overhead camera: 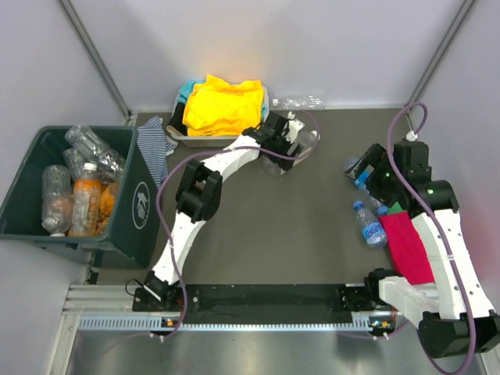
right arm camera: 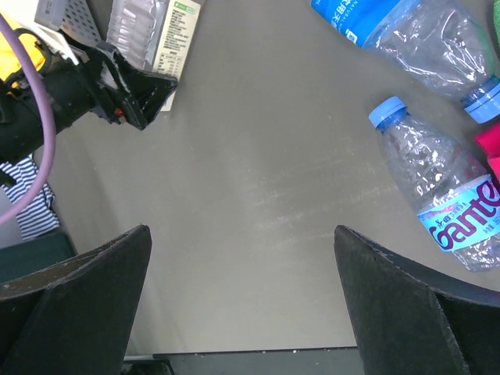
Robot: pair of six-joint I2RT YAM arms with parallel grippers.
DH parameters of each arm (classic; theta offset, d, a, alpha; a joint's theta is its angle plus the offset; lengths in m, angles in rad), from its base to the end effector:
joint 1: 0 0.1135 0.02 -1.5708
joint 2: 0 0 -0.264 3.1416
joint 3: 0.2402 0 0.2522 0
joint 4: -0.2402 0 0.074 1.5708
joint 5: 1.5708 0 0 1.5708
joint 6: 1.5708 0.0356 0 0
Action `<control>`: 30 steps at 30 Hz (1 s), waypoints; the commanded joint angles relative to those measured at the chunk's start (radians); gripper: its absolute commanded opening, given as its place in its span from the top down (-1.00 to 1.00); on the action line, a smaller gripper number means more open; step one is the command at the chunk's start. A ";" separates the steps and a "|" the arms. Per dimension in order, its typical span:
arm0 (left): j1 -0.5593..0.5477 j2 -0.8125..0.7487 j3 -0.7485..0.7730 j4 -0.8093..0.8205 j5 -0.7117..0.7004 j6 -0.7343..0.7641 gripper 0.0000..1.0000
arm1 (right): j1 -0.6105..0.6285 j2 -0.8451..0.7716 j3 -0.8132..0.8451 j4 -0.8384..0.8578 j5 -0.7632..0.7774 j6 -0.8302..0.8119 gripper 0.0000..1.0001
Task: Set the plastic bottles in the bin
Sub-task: Pick up the plastic bottle at the center of the board.
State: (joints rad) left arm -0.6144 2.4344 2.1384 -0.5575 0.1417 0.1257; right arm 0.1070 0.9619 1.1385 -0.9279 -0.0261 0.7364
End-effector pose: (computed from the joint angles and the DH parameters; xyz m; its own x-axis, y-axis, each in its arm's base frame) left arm 0.4419 -0.3179 0.1886 -0.5298 0.5257 -0.6655 0.7187 0.6950 -0.0232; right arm 0.1786 0.0201 0.3574 -0.5873 0.6122 -0.5295 0.3627 0.7838 0.5040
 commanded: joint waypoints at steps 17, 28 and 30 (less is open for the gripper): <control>-0.005 -0.406 -0.071 -0.044 -0.132 -0.097 0.09 | -0.009 0.029 0.018 0.050 -0.026 -0.011 -0.97; 0.039 -0.601 0.017 -0.186 -0.591 -0.169 0.09 | -0.010 0.083 0.043 0.093 -0.070 -0.015 -0.98; 0.060 -0.639 0.054 -0.225 -0.651 -0.192 0.09 | -0.009 0.093 0.049 0.101 -0.077 -0.015 -0.97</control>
State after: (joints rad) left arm -0.5991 1.8721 2.1189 -0.7029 -0.3206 -0.0067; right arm 0.1070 1.0386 1.1397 -0.8898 -0.0803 0.7334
